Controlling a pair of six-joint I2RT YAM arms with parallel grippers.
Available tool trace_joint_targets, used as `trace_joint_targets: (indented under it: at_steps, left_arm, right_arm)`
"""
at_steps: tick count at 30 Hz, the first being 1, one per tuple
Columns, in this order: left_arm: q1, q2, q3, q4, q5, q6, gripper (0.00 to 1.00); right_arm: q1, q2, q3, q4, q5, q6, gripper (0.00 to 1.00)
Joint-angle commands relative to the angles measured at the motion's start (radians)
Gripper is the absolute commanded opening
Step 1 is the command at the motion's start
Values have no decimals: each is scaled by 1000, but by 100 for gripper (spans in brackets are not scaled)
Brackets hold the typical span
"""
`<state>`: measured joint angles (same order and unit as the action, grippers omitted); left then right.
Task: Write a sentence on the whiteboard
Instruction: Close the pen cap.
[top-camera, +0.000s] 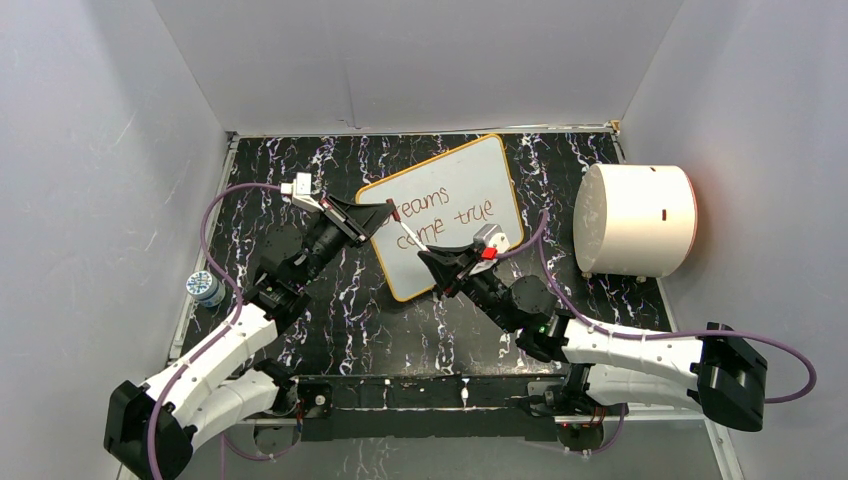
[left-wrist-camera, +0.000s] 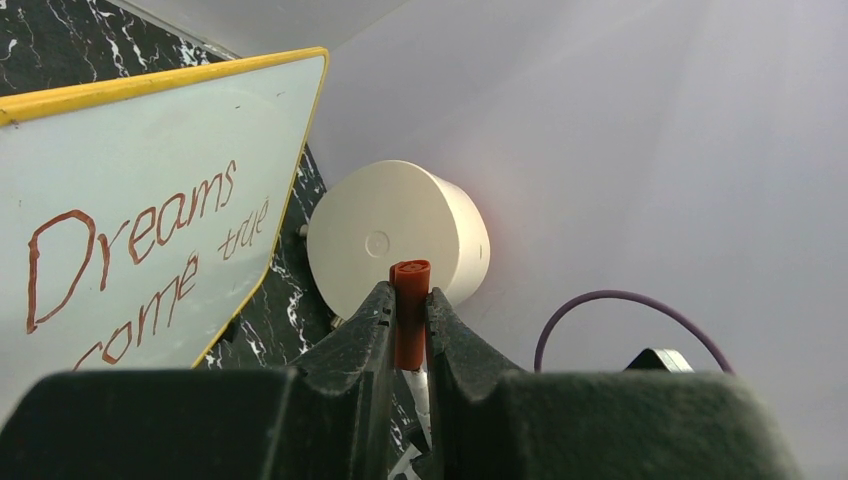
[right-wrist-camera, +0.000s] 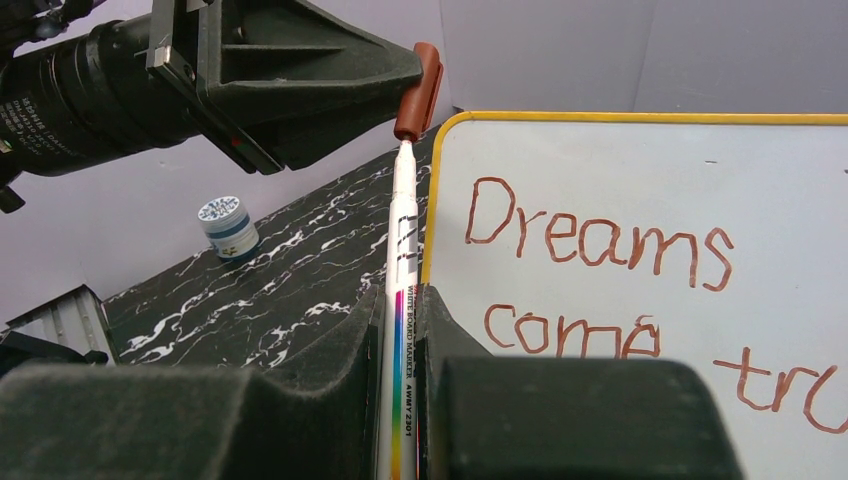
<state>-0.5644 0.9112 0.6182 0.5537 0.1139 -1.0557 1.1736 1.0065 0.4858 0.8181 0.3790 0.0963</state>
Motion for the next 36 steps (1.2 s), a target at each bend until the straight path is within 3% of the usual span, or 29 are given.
trace_joint_targets:
  at_steps: [1, 19, 36]
  left_arm:
    - [-9, -3, -2, 54, -12, 8, 0]
    - [-35, 21, -18, 84, 3, -16, 0]
    - [-140, 90, -31, 147, -19, -45, 0]
  right_arm:
    - [6, -15, 18, 73, 9, -22, 0]
    - [6, 6, 14, 145, 71, -45, 0]
    - [6, 87, -12, 357, 156, -134, 0]
